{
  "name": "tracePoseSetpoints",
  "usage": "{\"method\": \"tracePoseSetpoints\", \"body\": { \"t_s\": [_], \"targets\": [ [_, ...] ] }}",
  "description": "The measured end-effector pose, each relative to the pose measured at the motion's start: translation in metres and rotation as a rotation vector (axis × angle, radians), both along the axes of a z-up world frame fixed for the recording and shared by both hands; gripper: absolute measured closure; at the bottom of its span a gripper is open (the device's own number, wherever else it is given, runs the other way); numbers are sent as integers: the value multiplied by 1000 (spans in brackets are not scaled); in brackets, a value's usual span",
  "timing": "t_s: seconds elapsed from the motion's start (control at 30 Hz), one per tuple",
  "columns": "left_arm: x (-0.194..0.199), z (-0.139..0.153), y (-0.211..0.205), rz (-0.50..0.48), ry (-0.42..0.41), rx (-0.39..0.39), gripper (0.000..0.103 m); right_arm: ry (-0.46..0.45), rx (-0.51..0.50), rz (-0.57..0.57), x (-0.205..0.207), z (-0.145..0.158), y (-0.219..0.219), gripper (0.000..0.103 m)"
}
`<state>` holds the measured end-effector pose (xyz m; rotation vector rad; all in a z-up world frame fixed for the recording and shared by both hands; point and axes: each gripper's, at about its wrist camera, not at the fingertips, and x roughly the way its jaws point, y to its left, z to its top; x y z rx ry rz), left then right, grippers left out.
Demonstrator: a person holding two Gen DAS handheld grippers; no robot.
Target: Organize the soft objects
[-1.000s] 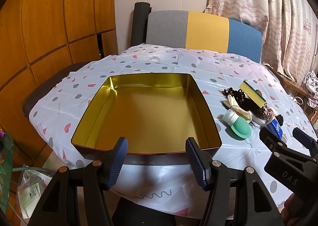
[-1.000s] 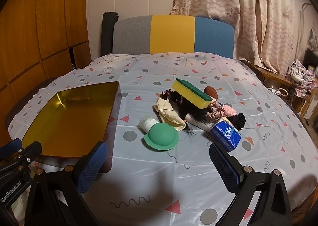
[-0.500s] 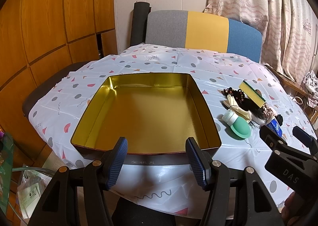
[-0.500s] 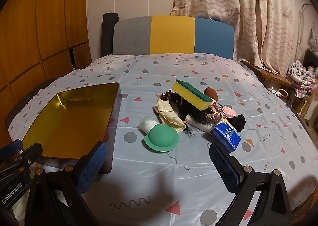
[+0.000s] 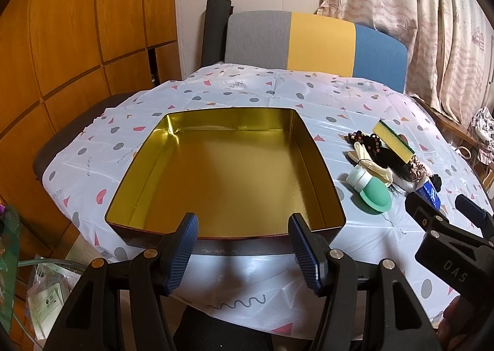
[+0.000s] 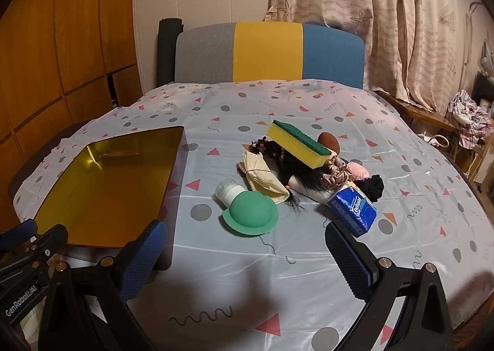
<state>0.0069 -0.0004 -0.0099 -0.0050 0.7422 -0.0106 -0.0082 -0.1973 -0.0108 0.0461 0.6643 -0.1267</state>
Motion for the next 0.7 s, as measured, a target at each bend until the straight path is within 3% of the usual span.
{"method": "tracePoseSetpoints", "body": {
  "t_s": [0.2, 0.3, 0.4, 0.7],
  "targets": [
    [3, -3, -7, -53, 8, -3, 41, 10, 24, 6, 6, -1, -11, 0],
    [6, -4, -9, -140, 27, -77, 41, 12, 57, 10, 11, 0, -25, 0],
    [9, -4, -16, -218, 40, -139, 33, 9, 75, -7, 15, 4, -42, 0],
    [41, 6, -67, -377, 113, -158, 33, 23, 212, -121, 33, 25, -157, 0]
  ]
}}
